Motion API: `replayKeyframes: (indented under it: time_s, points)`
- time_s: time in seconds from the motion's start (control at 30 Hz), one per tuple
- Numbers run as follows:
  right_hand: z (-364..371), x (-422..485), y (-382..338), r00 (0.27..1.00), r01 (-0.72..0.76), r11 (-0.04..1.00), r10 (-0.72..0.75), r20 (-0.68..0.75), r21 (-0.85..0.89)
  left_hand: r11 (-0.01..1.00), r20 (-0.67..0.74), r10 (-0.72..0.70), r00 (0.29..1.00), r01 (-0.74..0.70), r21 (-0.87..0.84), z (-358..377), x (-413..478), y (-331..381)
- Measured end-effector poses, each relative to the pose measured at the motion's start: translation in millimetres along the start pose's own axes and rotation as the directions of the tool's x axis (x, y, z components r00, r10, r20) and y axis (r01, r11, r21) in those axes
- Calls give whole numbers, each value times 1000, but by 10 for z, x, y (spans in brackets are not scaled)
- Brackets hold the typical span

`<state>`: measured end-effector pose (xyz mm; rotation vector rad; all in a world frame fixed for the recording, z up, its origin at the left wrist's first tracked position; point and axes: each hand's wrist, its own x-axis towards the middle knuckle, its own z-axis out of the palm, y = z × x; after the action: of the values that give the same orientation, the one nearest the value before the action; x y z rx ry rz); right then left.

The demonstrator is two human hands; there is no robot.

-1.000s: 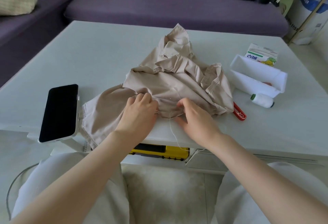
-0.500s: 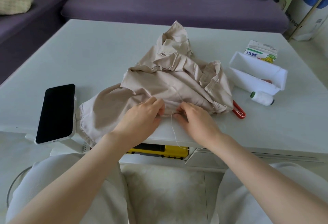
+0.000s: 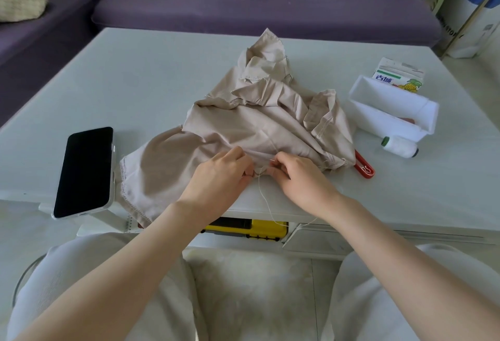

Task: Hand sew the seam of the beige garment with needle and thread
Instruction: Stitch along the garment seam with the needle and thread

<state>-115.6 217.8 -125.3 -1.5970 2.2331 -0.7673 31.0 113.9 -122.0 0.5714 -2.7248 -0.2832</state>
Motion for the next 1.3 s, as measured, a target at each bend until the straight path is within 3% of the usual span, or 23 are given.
replayKeyframes:
  time_s: [0.17,0.6,0.8,1.0,1.3]
  points:
    - [-16,0,24,1000,-27,999,27,6,24,1000,-43,10,999,-9,7,18,-10,11]
    - [-22,-15,48,997,-70,997,70,18,-14,996,-33,84,996,-84,-6,66,-16,-12]
    - [-25,-10,39,995,-95,995,95,-11,19,998,20,54,998,-53,-39,60,-27,-7]
    - [-45,7,50,995,-88,995,89,-33,47,997,14,81,997,-81,17,67,0,-27]
    - [-59,-1,61,995,-98,993,97,27,58,996,47,-74,996,76,-52,3,7,50]
